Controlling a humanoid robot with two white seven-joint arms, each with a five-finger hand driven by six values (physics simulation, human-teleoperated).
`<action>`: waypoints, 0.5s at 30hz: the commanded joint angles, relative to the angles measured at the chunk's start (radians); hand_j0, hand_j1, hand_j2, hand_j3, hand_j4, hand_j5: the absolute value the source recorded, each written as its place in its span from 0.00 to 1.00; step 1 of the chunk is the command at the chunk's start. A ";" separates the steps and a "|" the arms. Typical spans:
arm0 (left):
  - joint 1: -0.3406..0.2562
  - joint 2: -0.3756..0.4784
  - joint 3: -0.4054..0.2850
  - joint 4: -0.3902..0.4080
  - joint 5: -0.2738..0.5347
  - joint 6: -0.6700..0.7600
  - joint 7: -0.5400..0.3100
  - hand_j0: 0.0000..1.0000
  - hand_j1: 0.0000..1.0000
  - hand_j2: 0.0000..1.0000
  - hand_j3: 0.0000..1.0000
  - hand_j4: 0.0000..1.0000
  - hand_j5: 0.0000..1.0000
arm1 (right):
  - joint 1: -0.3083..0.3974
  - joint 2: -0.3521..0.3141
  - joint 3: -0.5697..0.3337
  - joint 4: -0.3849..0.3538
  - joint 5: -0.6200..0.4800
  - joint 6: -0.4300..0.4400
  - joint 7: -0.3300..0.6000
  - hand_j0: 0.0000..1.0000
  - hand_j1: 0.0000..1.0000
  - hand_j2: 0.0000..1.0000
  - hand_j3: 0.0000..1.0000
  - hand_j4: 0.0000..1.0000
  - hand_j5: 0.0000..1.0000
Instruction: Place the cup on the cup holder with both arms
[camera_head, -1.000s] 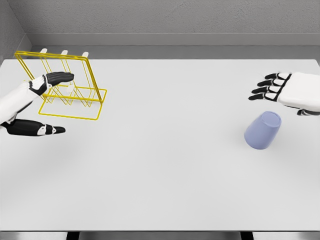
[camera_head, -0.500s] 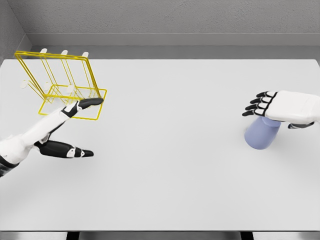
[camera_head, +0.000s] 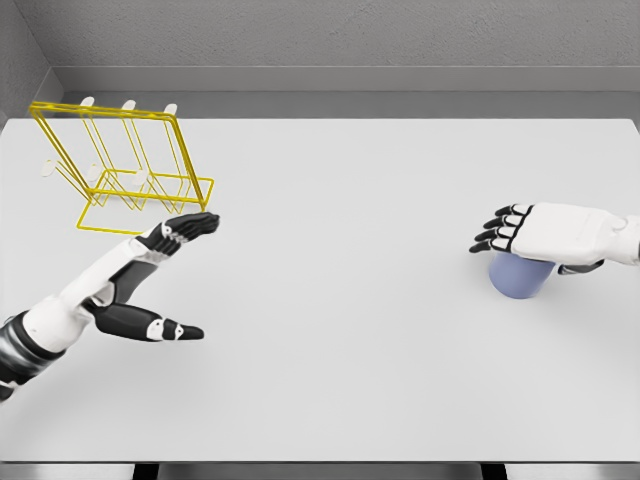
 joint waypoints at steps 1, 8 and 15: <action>-0.005 0.007 -0.033 0.000 0.060 0.001 0.000 1.00 1.00 1.00 1.00 1.00 1.00 | 0.000 0.000 0.006 -0.001 0.005 0.002 0.000 0.93 0.93 0.93 0.93 0.93 0.93; -0.029 0.036 -0.089 0.000 0.054 0.001 -0.011 1.00 1.00 1.00 1.00 1.00 1.00 | 0.000 0.000 0.008 0.001 0.025 0.002 0.000 0.79 0.79 0.79 0.79 0.79 0.79; -0.028 0.073 -0.115 0.000 0.055 0.001 -0.010 1.00 1.00 1.00 1.00 1.00 1.00 | 0.000 0.000 0.008 -0.001 0.027 0.002 0.000 0.72 0.72 0.72 0.72 0.72 0.72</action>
